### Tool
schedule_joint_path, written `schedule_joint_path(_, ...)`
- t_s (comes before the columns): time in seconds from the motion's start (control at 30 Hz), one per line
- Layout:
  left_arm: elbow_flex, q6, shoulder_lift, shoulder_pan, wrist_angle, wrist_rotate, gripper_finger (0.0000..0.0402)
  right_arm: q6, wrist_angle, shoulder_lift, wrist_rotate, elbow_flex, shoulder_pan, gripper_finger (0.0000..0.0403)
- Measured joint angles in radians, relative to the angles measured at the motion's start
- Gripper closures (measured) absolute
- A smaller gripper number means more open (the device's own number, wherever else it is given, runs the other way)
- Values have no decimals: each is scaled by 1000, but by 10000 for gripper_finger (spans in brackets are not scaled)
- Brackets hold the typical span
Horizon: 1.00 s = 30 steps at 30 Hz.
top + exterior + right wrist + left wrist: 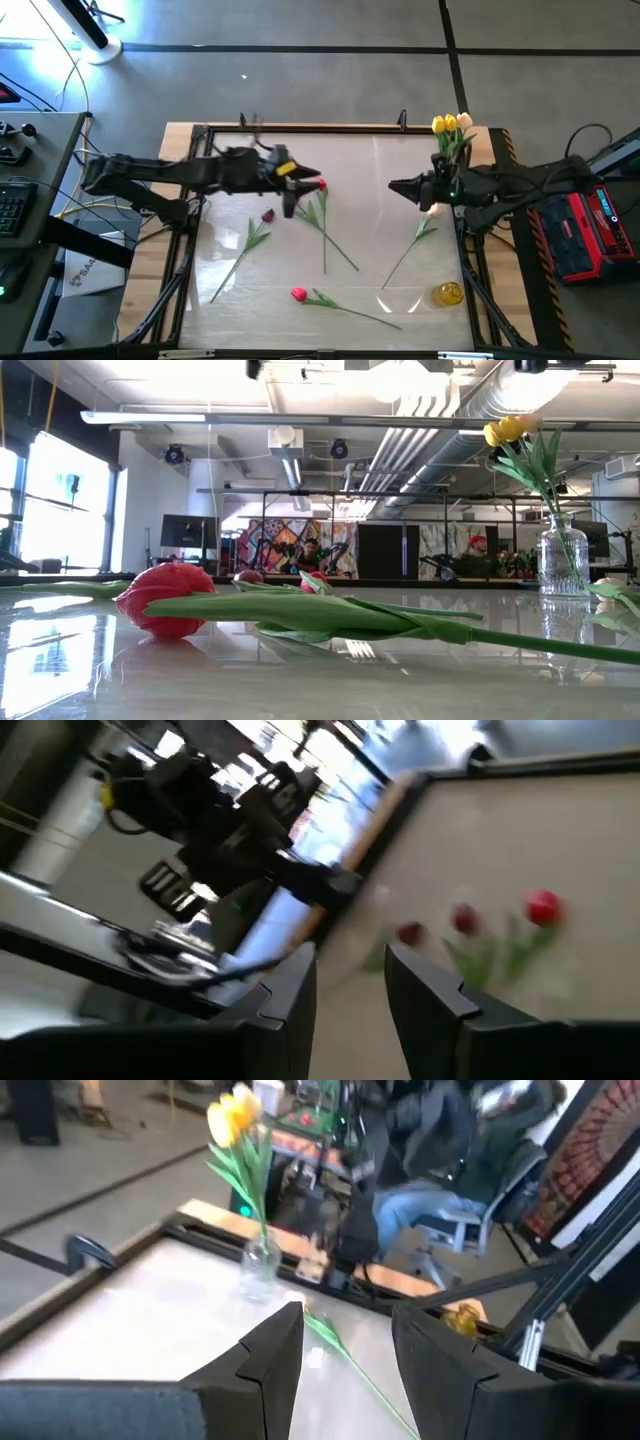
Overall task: Sort flowers into vase by color
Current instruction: Put the white tulip into the transparent vase
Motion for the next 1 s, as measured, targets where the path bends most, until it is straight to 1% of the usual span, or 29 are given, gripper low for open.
schedule_joint_path(0.17,0,-50,133,0,132,48,257,91,-324,84,-10,183,0,293)
schedule_joint_path(0.3,0,-111,220,0,207,51,257,152,-499,141,-32,276,1,293)
schedule_joint_path(0.43,0,-156,302,-3,281,89,257,217,-633,179,-57,334,1,293)
schedule_joint_path(0.6,0,-190,400,-22,382,107,257,272,-699,206,-130,349,3,293)
schedule_joint_path(0.73,13,-193,509,-29,504,78,257,303,-737,225,-149,349,20,293)
schedule_joint_path(0.87,105,-200,640,-28,534,80,257,352,-783,236,-162,349,39,293)
schedule_joint_path(1.0,226,-147,767,-42,537,79,256,385,-814,235,-169,349,64,293)
